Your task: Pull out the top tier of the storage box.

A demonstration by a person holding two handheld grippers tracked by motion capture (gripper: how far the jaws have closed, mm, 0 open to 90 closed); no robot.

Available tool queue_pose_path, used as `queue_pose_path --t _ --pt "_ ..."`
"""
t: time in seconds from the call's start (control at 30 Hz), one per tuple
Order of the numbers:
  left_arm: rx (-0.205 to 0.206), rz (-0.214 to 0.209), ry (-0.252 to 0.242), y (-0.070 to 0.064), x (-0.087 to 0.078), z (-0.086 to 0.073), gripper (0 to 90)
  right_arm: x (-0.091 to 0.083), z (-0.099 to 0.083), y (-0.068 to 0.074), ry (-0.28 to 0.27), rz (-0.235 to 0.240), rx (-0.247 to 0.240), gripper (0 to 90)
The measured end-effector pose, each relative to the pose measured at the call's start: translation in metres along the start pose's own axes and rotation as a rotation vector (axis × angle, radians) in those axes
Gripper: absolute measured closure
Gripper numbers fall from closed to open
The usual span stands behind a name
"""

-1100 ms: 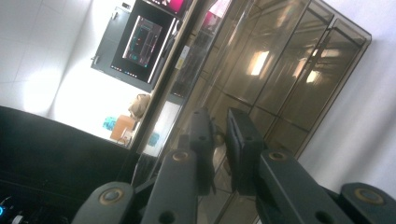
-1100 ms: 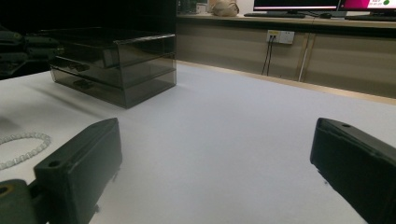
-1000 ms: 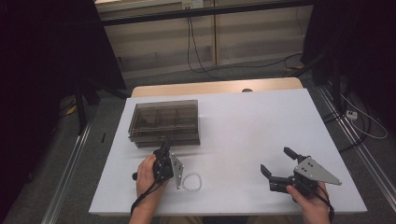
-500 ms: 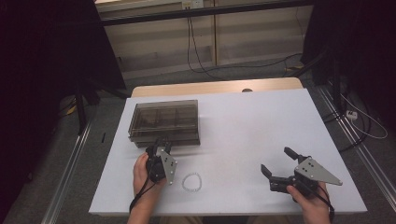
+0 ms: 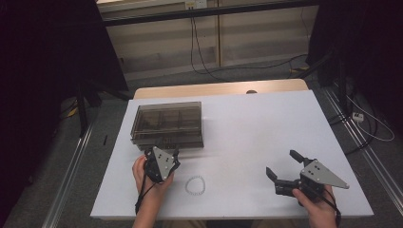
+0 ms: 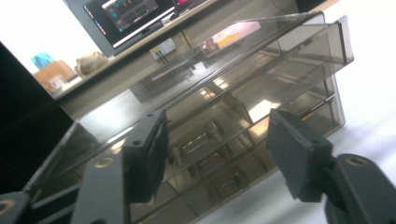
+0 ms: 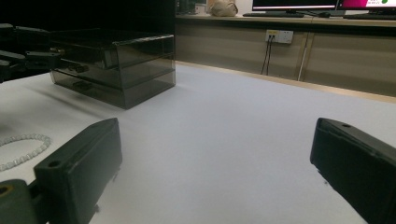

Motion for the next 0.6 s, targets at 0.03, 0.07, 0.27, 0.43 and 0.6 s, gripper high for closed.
queue_pose_path --t 0.03,0.07,0.27,0.43,0.6 --pt "-0.021 0.004 -0.006 0.001 0.0 0.001 36.7 0.0 0.0 0.0 0.0 0.0 0.001 1.6" --pt "-0.028 0.001 -0.003 0.002 0.0 0.001 35.8 0.0 0.0 0.0 0.0 0.0 0.001 1.6" --pt "-0.131 0.001 0.009 0.007 0.0 0.005 29.5 0.0 0.0 0.0 0.0 -0.002 0.003 1.6" --pt "-0.202 0.001 0.021 0.01 0.0 0.008 25.4 0.0 0.0 0.0 -0.001 -0.003 0.002 1.6" --pt "-0.269 -0.002 0.026 0.013 0.002 0.01 22.0 -0.001 0.0 -0.001 -0.001 -0.003 0.001 1.6"
Point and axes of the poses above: each handheld gripper's, and its own axes: x roughly forward along the jaws, z roughly out of its top, y roughly to its left, the point moved 3 cm from there along x, roughly forward along the jaws, and after that the axes turned 14 degrees about -y, right-handed, at the moved point
